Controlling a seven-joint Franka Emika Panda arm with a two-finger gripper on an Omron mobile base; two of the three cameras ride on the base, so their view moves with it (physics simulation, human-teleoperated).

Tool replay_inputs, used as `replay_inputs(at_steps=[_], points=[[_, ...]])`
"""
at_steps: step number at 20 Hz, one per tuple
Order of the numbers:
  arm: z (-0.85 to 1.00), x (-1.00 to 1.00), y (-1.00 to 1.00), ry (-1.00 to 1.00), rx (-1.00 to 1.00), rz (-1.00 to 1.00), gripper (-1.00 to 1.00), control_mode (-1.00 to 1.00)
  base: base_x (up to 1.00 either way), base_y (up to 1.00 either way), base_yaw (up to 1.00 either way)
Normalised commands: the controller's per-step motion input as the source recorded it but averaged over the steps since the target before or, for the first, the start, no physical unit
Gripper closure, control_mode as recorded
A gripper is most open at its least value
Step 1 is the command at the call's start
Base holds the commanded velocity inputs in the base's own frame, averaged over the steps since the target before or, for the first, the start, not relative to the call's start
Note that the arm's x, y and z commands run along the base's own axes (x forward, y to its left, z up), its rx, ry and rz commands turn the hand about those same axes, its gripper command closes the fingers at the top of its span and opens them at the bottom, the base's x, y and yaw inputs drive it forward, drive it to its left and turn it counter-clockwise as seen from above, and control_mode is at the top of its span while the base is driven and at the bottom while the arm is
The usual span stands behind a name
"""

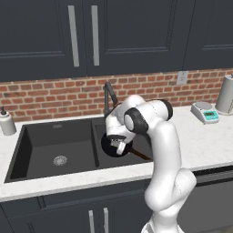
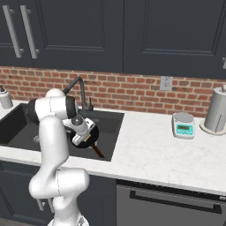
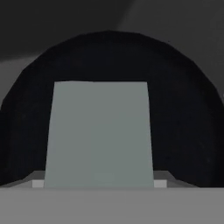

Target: Pick the pan and sponge and place them into the sink. Then turn on the water.

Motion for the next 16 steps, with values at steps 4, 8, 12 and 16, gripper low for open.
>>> replay_inputs(at_steps=[4, 8, 12, 16], points=[[-0.35, 0.16, 0.0, -0.01, 0.0, 0.0, 1.0, -1.0, 0.0, 0.0, 0.0], [-0.36, 0.19, 0.0, -0.03, 0.0, 0.0, 1.0, -1.0, 0.0, 0.0, 0.0], [-0.34, 0.24, -0.03, -0.06, 0.0, 0.0, 1.0, -1.0, 0.0, 0.0, 0.0], [-0.3, 0.19, -0.13, -0.09, 0.0, 0.0, 1.0, -1.0, 0.0, 0.0, 0.0]])
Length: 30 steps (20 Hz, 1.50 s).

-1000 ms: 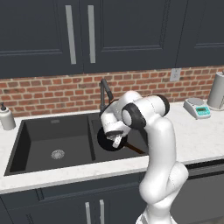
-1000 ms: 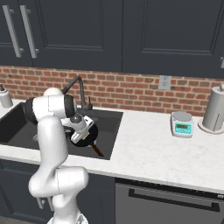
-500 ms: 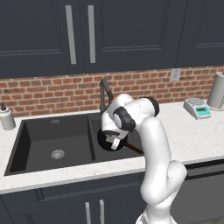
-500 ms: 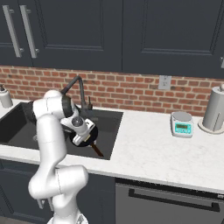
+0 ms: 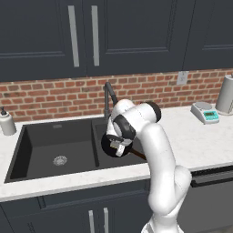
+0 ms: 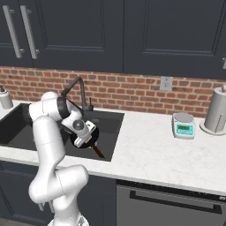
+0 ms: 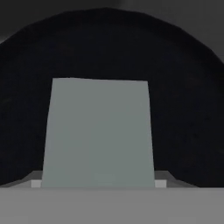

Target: Pick the pan and sponge and place them into the sink. Then turn on the water.

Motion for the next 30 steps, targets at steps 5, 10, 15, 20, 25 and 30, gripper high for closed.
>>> replay_inputs(at_steps=[5, 10, 15, 20, 25, 30], points=[[-0.25, 0.08, -0.22, -0.12, 0.0, 0.0, 1.0, -1.0, 0.0, 0.0, 0.0], [-0.23, 0.05, -0.17, -0.13, 0.0, 0.0, -1.0, -1.0, 0.0, 0.0, 0.0], [-0.16, 0.03, -0.21, -0.14, 0.0, 0.0, -1.0, -1.0, 0.0, 0.0, 0.0], [-0.04, 0.0, -0.34, -0.21, 0.03, 0.0, -1.0, -1.0, 0.0, 0.0, 0.0], [0.03, 0.0, -0.43, -0.3, 0.1, 0.0, -1.0, -1.0, 0.0, 0.0, 0.0], [0.3, -0.26, -0.42, -0.35, 0.14, 0.0, -1.0, -1.0, 0.0, 0.0, 0.0]])
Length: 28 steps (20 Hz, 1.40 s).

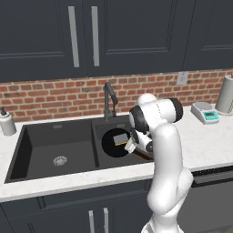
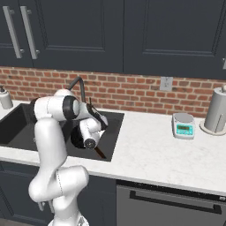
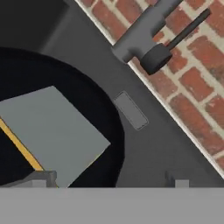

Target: Pick the pan and sponge and place them into the sink. Then turn on the water.

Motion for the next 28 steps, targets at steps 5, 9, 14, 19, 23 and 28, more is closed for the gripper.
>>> replay_inputs(at_steps=[5, 9, 14, 19, 23, 28], points=[[0.48, -0.38, -0.2, -0.36, 0.1, 0.0, -1.0, -1.0, 0.0, 0.0, 0.0], [0.76, -0.41, -0.01, -0.25, 0.03, 0.01, -1.0, -1.0, 0.0, 0.0, 0.0], [1.0, -0.36, 0.0, -0.03, 0.0, 0.06, -1.0, -1.0, 0.0, 0.0, 0.0], [1.0, -0.41, 0.0, 0.0, 0.0, 0.1, -1.0, -1.0, 0.0, 0.0, 0.0], [1.0, -0.55, 0.0, -0.02, -0.15, 0.11, -1.0, -1.0, 0.0, 0.0, 0.0], [0.78, -0.58, 0.0, -0.04, -0.27, 0.09, -1.0, -1.0, 0.0, 0.0, 0.0]])
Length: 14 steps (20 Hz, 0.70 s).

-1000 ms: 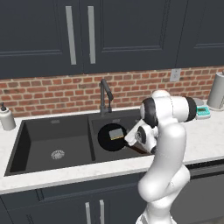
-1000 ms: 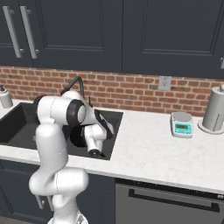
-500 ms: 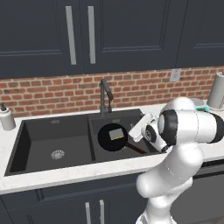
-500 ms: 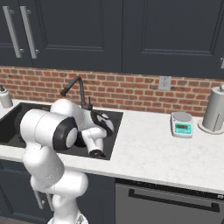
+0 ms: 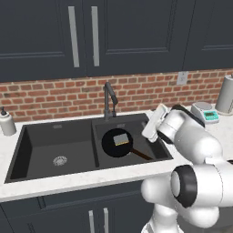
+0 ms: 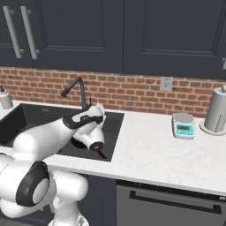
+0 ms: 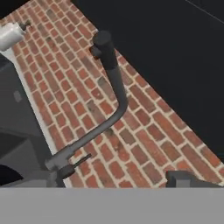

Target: Pick the pan and sponge and place them into the sink. Then turn on the water.

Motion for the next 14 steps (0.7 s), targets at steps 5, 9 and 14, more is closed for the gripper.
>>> replay_inputs(at_steps=[5, 9, 14], points=[[0.27, -0.43, 0.0, -0.05, -0.32, 0.09, -1.0, -1.0, 0.0, 0.0, 0.0], [0.01, -0.09, 0.0, 0.0, -0.32, 0.14, -1.0, -1.0, 0.0, 0.0, 0.0], [0.0, 0.0, 0.0, 0.0, -0.33, 0.14, -1.0, -1.0, 0.0, 0.0, 0.0]])
